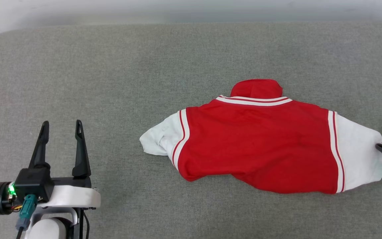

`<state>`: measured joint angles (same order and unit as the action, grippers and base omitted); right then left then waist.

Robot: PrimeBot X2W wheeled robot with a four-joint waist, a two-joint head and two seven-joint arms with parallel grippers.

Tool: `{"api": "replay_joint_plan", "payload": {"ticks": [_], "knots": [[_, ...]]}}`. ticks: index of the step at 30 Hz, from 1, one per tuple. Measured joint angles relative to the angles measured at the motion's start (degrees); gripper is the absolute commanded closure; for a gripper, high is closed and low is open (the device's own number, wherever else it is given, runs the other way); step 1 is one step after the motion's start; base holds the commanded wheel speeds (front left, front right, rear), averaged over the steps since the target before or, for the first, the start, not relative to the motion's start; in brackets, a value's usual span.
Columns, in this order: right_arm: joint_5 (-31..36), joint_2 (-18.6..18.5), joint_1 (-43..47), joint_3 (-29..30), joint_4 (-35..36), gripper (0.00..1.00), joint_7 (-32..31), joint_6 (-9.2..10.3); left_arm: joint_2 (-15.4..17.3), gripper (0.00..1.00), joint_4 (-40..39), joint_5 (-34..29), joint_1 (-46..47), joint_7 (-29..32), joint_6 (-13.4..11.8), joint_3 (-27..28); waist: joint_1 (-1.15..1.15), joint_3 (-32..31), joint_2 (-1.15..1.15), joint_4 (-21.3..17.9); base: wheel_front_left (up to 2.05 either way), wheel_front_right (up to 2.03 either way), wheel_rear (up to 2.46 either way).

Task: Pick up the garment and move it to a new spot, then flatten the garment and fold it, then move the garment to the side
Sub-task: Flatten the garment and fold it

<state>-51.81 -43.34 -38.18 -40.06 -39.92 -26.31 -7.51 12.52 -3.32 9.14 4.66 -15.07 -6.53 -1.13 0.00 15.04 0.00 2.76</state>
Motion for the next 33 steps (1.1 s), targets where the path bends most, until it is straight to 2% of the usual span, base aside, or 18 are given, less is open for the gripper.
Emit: {"api": "replay_joint_plan", "payload": {"ticks": [2, 3, 8, 11, 15, 19, 24, 29, 33], "knots": [[1.5, 0.7, -0.1, 0.4, -0.4, 0.0, 3.3, 0.0, 0.0, 0.0, 1.1, -0.4, 0.5, 0.0, 0.6, 0.0, 0.0, -0.5, 0.0, -0.1, 0.0, 0.0, 0.0], [5.1, 0.4, -1.4, 1.3, -0.3, 0.0, 9.3, 0.0, 0.5, 0.0, 3.1, -0.5, 1.5, 0.0, 1.8, 0.1, 0.0, -1.4, 0.0, -0.4, 0.0, 0.0, 0.0], [10.4, 1.6, -3.6, 6.0, 0.3, 0.0, 20.9, 0.0, 3.3, 0.0, 6.2, -0.9, 4.2, 0.3, 4.1, -0.1, 0.0, -2.8, 0.0, -1.4, 0.0, 0.0, 0.0], [13.1, 4.3, -4.5, 10.9, 0.7, 0.0, 28.3, 0.0, 5.5, 0.0, 7.0, -1.2, 6.8, 2.4, 6.0, -0.7, 0.0, -3.2, 0.0, -2.3, 0.0, 0.0, 0.0], [20.7, 7.3, -4.4, 18.2, 1.1, 0.0, 37.5, 0.0, 7.9, 0.0, 7.6, -0.9, 10.2, 7.2, 8.6, -1.7, 0.0, -3.4, 0.0, -3.0, 0.0, 0.0, 0.0], [28.7, 12.5, -2.3, 26.6, 5.2, 0.0, 40.8, 0.0, 10.1, 0.0, 8.1, 0.0, 13.6, 13.2, 10.8, -3.0, 0.0, -3.1, 0.0, -3.6, 0.0, 0.0, 0.0], [38.6, 20.4, 4.9, 37.7, 17.9, 0.0, 41.4, 0.0, 12.7, 0.0, 7.9, 2.8, 17.7, 21.7, 13.0, -6.1, 0.0, -2.5, 0.0, -4.2, 0.0, 0.0, 0.0], [45.1, 26.4, 12.8, 41.9, 28.6, 0.0, 41.4, 0.0, 16.7, 0.0, 7.5, 8.9, 22.6, 32.7, 13.8, -11.3, 0.0, -1.9, 0.0, -4.6, 0.0, 0.0, 0.0], [47.3, 29.3, 15.9, 42.6, 33.0, 0.0, 41.4, 0.0, 22.1, 0.0, 5.4, 16.3, 26.2, 42.5, 13.9, -19.1, 0.0, -1.6, 0.0, -5.1, 0.0, 0.0, 0.0]]}}
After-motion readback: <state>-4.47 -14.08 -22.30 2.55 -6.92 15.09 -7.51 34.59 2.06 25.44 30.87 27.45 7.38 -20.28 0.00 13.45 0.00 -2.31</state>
